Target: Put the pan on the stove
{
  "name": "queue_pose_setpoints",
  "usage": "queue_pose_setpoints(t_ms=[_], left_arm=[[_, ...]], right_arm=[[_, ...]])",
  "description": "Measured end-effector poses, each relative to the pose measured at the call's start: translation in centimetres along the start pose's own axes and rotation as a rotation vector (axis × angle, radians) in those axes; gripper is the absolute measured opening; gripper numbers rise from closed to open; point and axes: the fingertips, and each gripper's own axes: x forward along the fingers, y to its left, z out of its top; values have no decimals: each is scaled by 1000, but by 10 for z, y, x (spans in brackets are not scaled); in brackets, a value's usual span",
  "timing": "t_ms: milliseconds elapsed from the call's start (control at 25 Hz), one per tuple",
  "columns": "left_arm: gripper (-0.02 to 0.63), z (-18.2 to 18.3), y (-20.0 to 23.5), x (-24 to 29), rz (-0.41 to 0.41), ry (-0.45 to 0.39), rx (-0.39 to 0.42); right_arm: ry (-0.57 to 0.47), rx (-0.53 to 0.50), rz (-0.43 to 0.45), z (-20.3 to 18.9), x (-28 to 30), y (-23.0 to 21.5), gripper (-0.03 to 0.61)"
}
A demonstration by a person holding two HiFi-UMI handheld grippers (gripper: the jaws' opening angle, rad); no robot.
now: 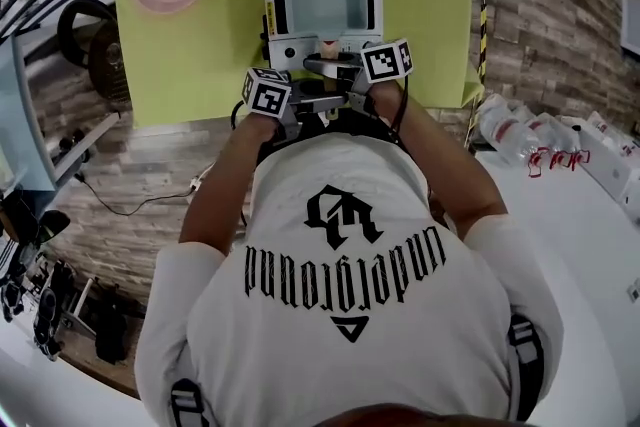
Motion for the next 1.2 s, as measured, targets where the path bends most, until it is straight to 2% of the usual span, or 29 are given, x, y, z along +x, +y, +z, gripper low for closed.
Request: queue_pose_setpoints(t_ms=[160, 520, 720, 760, 880, 1000, 1160, 1200], left_arm=[[146, -3, 2, 1, -14, 13, -33], [143, -1, 3, 0, -12, -3, -40], [166, 1, 5, -1, -10, -8, -64], [170, 1, 6, -1, -10, -8, -67], [202, 0, 7, -1, -5, -10, -78], [231, 1, 11, -1, 6, -16, -84], [232, 4, 10, 0, 6, -31, -78], [250, 4, 10, 0, 4, -34, -84]], right_arm=[[-11, 19, 13, -2, -1, -3, 137], [-28, 18, 30, 1, 1, -4, 137], [-32, 38, 33, 2, 1, -4, 141], [-33, 41, 37, 2, 1, -3, 149], [-24, 54, 44, 1, 1, -2, 240], [-24, 64, 43, 2, 0, -3, 298], [-35, 63, 45, 5, -3, -1, 311], [-35, 60, 39, 5, -4, -1, 311]])
